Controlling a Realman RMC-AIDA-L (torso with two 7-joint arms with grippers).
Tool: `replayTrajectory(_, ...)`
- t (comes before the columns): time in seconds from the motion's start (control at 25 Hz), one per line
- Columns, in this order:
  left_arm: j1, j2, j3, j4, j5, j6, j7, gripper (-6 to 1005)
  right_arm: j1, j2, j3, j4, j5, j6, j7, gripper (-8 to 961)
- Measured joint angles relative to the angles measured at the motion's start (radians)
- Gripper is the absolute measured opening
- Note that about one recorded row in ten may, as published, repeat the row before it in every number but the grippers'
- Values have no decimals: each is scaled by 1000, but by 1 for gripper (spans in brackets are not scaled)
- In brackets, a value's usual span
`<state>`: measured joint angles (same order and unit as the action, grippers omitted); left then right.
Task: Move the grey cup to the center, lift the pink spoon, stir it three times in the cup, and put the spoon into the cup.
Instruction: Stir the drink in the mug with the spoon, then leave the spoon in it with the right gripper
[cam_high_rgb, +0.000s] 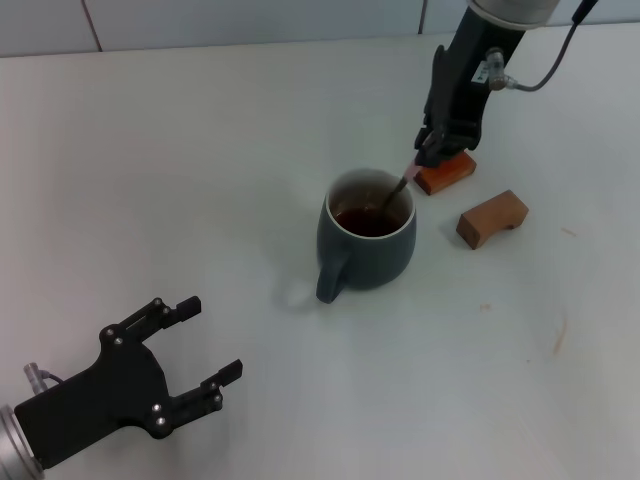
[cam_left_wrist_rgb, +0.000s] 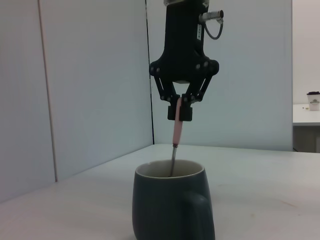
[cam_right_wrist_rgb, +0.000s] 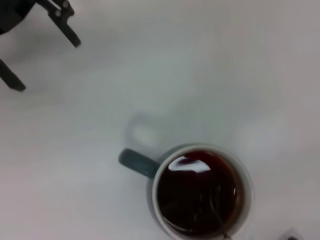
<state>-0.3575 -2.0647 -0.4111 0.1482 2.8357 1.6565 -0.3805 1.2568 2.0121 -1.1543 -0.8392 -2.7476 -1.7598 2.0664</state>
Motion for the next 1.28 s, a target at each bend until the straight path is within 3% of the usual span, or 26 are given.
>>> replayTrajectory(0.36, 0, 0, 0, -1, -1, -3, 0, 805, 17, 5, 14, -3, 9, -64, -7, 111)
replayTrajectory(1.28, -2, 0, 0, -3, -3, -3, 0, 805, 29, 3, 12, 0, -33, -28, -1, 112)
